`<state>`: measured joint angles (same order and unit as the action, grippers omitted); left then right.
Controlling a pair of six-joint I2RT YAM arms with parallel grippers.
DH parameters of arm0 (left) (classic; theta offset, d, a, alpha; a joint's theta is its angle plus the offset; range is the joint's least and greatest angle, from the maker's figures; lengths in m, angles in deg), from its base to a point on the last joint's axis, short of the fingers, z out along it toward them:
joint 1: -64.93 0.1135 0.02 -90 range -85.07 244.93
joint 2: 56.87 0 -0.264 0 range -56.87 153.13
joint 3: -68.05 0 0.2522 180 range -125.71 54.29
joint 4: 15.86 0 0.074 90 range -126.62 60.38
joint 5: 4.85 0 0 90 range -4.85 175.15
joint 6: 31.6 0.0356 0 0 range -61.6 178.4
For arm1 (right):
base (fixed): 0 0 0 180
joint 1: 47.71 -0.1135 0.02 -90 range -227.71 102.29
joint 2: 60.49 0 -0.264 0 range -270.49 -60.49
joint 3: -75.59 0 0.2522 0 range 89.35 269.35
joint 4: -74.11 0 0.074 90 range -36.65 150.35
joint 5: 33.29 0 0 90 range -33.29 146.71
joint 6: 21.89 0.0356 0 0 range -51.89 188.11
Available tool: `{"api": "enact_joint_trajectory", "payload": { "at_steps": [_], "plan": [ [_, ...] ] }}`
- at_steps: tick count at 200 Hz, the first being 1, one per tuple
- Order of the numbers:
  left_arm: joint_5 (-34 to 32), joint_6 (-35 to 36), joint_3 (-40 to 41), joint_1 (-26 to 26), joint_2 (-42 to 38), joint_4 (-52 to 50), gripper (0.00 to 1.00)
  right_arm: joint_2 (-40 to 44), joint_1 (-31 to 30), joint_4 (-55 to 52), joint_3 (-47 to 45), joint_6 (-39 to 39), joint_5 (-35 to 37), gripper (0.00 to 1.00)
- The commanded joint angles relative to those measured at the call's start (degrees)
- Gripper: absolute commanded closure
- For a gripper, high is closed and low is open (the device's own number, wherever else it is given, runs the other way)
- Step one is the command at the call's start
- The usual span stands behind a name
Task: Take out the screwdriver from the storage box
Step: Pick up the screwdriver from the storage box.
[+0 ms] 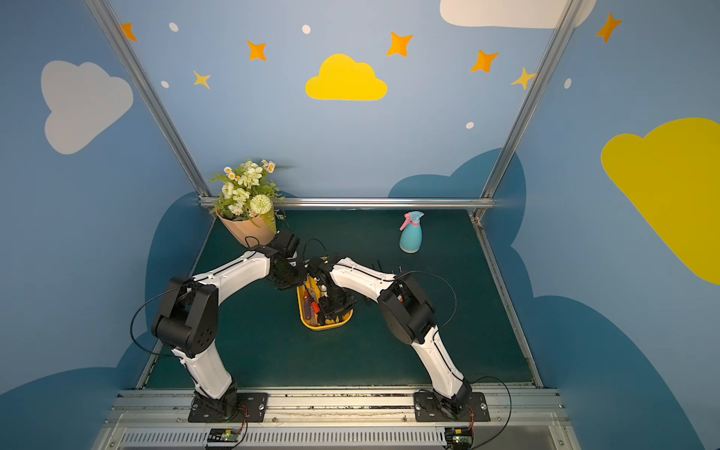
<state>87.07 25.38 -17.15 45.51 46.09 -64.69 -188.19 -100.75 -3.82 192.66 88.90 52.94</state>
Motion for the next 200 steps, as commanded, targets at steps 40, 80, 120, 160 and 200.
{"api": "enact_joint_trajectory", "payload": {
  "at_steps": [40, 80, 120, 160, 200],
  "plan": [
    [-0.01, -1.05, -0.83, 0.42, -3.84, -1.36, 0.98, -3.05, 0.38, -1.08, -0.92, -2.17, 2.35, 0.86],
    [-0.32, -1.09, 0.61, 0.35, -3.76, -0.96, 0.98, 0.74, 0.74, 0.99, -1.27, -2.43, 2.46, 0.98],
    [-0.55, -1.25, 0.82, 0.41, -3.42, -1.03, 0.98, 3.82, 0.83, 2.06, -1.04, -2.19, 2.88, 1.0],
    [-0.69, -0.87, 0.74, 0.5, -2.67, -1.44, 0.98, 7.12, 0.78, 4.25, -2.32, -1.46, 3.39, 1.0],
    [0.1, -1.08, 0.01, 0.52, -1.55, -1.43, 0.98, 8.87, 0.83, 5.8, -1.82, -2.15, 3.13, 1.0]
  ]
}}
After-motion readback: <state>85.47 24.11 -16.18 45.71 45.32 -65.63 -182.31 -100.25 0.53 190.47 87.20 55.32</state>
